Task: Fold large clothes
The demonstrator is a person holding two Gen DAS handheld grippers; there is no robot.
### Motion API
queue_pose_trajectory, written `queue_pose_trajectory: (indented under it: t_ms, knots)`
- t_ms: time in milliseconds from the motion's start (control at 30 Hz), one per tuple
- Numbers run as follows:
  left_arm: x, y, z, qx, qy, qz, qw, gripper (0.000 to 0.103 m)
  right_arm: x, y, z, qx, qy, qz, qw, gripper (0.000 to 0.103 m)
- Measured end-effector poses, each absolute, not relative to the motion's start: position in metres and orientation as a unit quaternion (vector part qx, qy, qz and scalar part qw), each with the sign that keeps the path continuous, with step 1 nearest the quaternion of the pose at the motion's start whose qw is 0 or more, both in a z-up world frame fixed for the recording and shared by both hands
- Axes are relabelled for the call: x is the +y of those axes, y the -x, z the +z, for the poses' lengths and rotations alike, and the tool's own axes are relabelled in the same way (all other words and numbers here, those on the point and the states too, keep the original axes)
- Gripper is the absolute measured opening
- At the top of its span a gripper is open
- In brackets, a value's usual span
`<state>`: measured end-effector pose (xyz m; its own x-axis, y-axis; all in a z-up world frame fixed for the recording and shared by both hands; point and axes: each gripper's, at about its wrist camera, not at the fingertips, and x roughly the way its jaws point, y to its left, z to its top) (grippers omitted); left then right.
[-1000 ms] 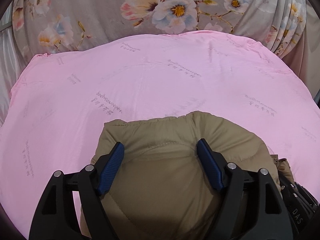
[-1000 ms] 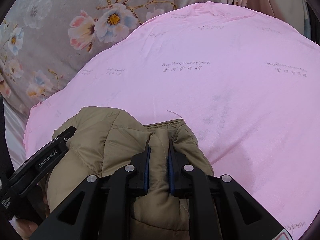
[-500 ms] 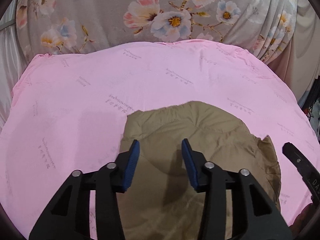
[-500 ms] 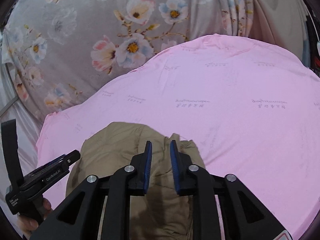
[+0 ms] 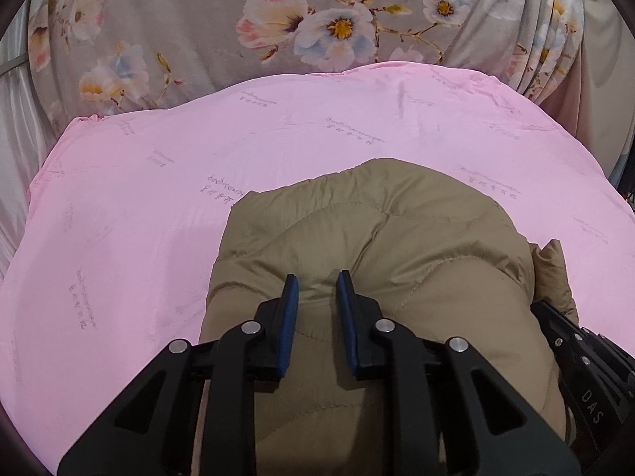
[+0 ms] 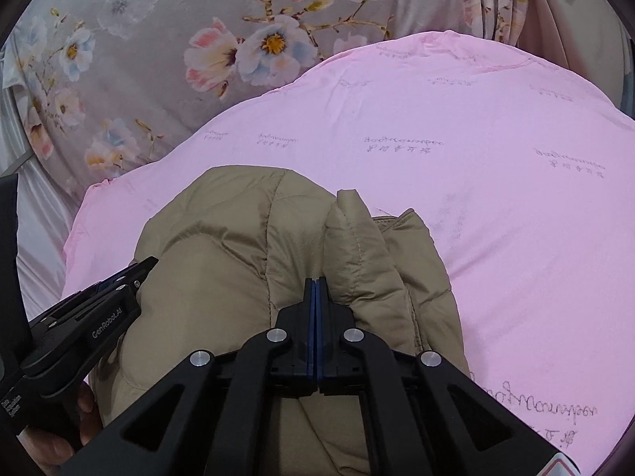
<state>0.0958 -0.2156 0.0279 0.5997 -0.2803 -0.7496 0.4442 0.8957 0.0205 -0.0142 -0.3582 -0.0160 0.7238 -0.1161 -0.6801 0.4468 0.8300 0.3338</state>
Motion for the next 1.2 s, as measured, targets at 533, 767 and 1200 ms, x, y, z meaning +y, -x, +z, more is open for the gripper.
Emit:
queue_pose_trajectory:
  t_ms: [533, 767, 1200]
  knots:
    - [-0.219, -0.088, 0.014, 0.363, -0.110, -0.189, 0.906, 0.018, -0.360, 0.015, -0.023, 0.324, -0.252, -0.157, 0.898, 0.000]
    - [-0.218, -0.089, 0.013, 0.361, -0.102, -0.189, 0.907, 0.018, -0.369, 0.013, -0.025, 0.320, -0.274, -0.140, 0.896, 0.000]
    - [-0.093, -0.082, 0.033, 0.473, 0.009, -0.285, 0.834, 0.085, -0.405, 0.128, -0.013, 0.395, -0.424, -0.067, 0.812, 0.070]
